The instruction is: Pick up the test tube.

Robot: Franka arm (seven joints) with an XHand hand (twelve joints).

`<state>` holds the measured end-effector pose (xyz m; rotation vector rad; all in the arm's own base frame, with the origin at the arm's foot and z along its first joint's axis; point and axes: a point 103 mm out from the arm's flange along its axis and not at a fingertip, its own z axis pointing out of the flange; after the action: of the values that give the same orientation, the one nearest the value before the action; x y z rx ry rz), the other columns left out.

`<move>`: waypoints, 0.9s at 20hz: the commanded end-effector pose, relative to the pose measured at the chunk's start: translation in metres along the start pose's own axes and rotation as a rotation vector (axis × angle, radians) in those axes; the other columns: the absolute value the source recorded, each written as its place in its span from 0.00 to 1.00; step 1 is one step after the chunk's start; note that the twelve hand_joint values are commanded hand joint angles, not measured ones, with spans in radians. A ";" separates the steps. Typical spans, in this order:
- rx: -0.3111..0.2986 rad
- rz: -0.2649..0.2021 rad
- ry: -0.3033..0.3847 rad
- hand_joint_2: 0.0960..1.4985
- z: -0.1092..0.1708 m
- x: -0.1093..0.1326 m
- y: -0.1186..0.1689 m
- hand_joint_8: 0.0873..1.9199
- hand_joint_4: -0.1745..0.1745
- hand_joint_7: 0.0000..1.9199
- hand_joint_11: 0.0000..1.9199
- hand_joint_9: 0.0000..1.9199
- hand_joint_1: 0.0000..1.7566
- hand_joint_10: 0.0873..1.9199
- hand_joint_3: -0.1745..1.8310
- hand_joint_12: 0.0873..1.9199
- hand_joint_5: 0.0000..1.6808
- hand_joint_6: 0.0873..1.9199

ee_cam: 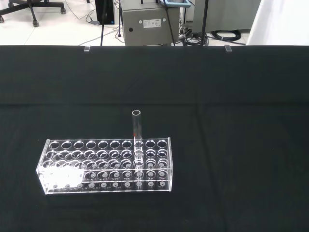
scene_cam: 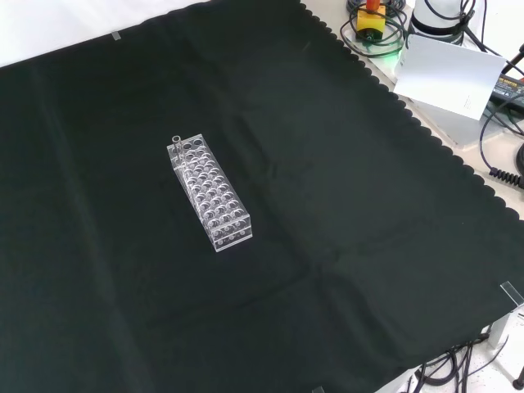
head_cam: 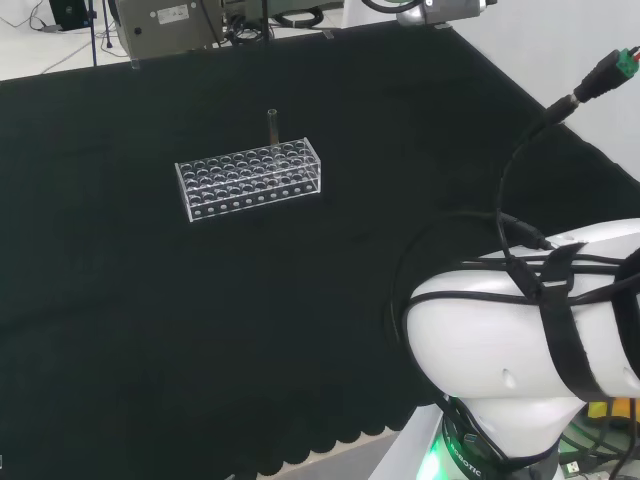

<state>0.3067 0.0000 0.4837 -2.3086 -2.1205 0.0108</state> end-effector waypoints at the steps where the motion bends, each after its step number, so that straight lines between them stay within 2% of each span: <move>1: -0.005 -0.003 -0.009 0.41 0.000 0.000 0.001 0.15 0.28 0.00 0.00 0.00 0.39 0.23 0.34 0.65 0.01 0.03; 4: 0.007 -0.011 -0.015 0.45 0.000 0.001 0.010 0.14 0.28 0.00 0.00 0.00 0.39 0.21 0.28 0.66 0.03 0.00; 7: 0.000 -0.020 -0.005 0.46 0.002 0.004 0.017 0.13 0.28 0.00 0.00 0.00 0.39 0.21 0.27 0.66 0.03 0.00; 13: 0.050 -0.053 -0.004 0.47 0.017 0.010 0.045 0.14 0.28 0.00 0.00 0.00 0.39 0.23 0.25 0.66 0.04 0.00; 16: 0.070 -0.070 0.019 0.47 0.024 0.010 0.064 0.20 0.27 0.00 0.00 0.00 0.40 0.29 0.24 0.70 0.05 0.00; 18: 0.088 -0.080 0.048 0.48 0.029 0.010 0.079 0.29 0.26 0.00 0.00 0.00 0.41 0.36 0.23 0.74 0.07 0.00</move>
<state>0.3481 0.0042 0.4642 -2.2316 -2.1398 0.0760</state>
